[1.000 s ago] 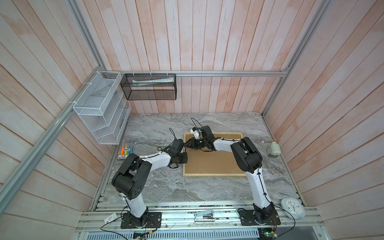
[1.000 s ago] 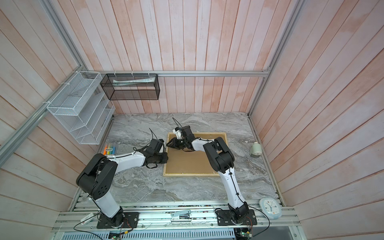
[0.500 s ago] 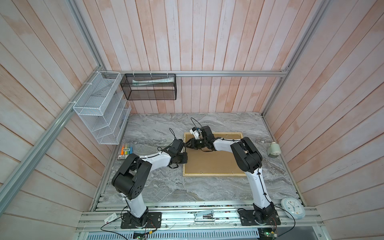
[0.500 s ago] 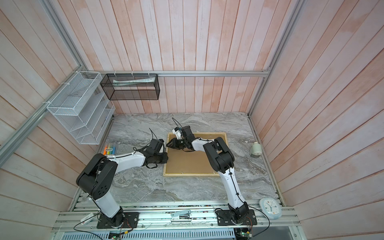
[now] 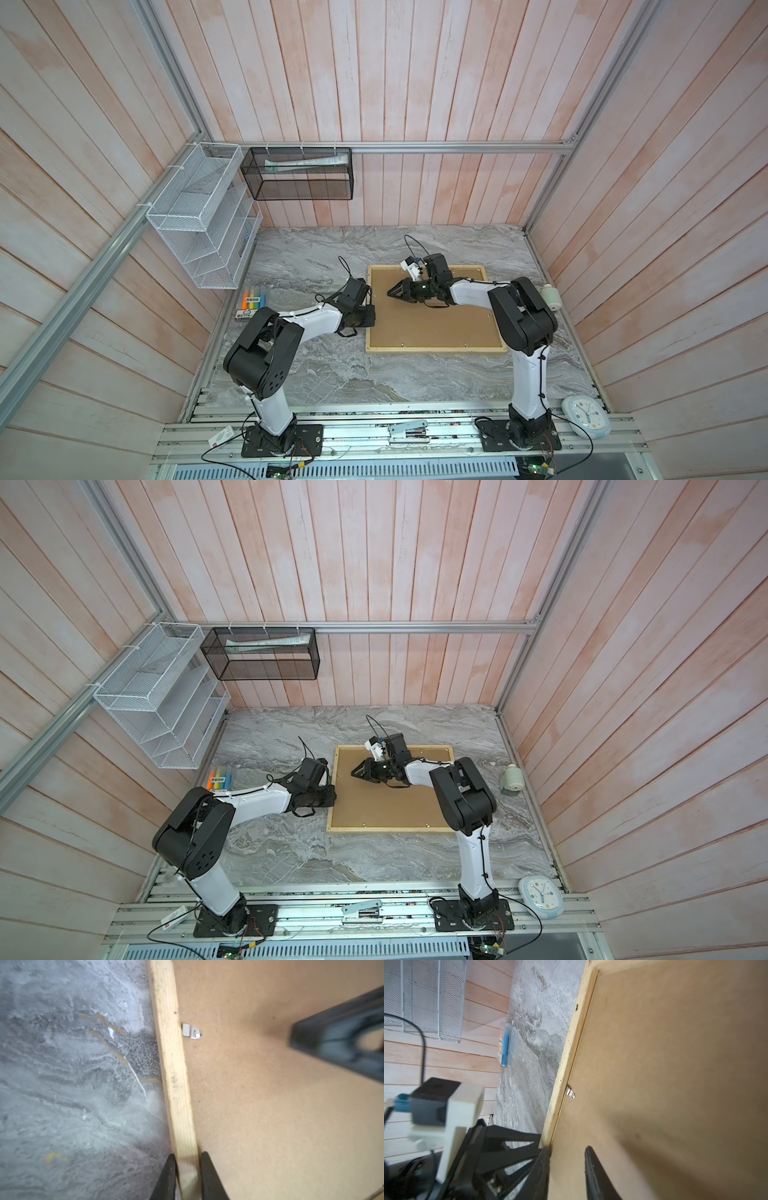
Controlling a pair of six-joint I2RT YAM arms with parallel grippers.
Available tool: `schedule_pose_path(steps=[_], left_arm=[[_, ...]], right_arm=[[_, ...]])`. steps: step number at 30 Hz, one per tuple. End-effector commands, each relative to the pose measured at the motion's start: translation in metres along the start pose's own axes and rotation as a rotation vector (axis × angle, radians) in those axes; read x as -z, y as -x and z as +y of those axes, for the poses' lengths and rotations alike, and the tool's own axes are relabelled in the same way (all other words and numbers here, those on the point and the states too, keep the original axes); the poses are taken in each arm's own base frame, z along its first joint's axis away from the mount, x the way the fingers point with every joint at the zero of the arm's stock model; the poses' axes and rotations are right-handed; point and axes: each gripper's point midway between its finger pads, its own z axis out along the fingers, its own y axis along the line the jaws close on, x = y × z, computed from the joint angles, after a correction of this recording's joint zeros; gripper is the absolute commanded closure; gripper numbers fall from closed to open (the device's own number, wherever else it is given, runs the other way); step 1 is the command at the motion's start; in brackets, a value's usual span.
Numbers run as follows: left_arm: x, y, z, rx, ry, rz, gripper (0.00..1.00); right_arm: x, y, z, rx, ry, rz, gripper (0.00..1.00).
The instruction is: Put the photo into the frame
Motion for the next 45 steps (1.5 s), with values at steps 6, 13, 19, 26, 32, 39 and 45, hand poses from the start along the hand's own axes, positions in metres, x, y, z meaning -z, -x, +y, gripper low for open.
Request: schedule_pose_path(steps=[6,13,19,26,32,39,45], left_arm=[[-0.012,-0.032,0.047,0.055,0.121,0.096,0.8],[-0.007,-0.032,0.073,0.104,0.164,0.09,0.8],[0.004,-0.029,0.091,0.164,0.187,0.068,0.8],[0.016,-0.019,0.101,0.202,0.203,0.027,0.76],[0.025,-0.009,0.095,0.194,0.177,-0.004,0.67],[0.041,0.003,0.087,0.186,0.148,-0.052,0.6],[0.052,0.009,0.08,0.171,0.126,-0.087,0.59]], right_arm=[[0.102,0.015,-0.04,0.053,-0.249,-0.158,0.64],[0.146,0.002,-0.074,0.004,-0.408,-0.214,0.64],[0.169,-0.001,-0.097,-0.025,-0.532,-0.241,0.64],[0.193,-0.003,-0.125,-0.054,-0.724,-0.238,0.67],[0.208,-0.002,-0.138,-0.055,-0.839,-0.238,0.67],[0.207,0.0,-0.152,-0.071,-0.894,-0.201,0.67],[0.198,0.002,-0.155,-0.075,-0.876,-0.176,0.68]])
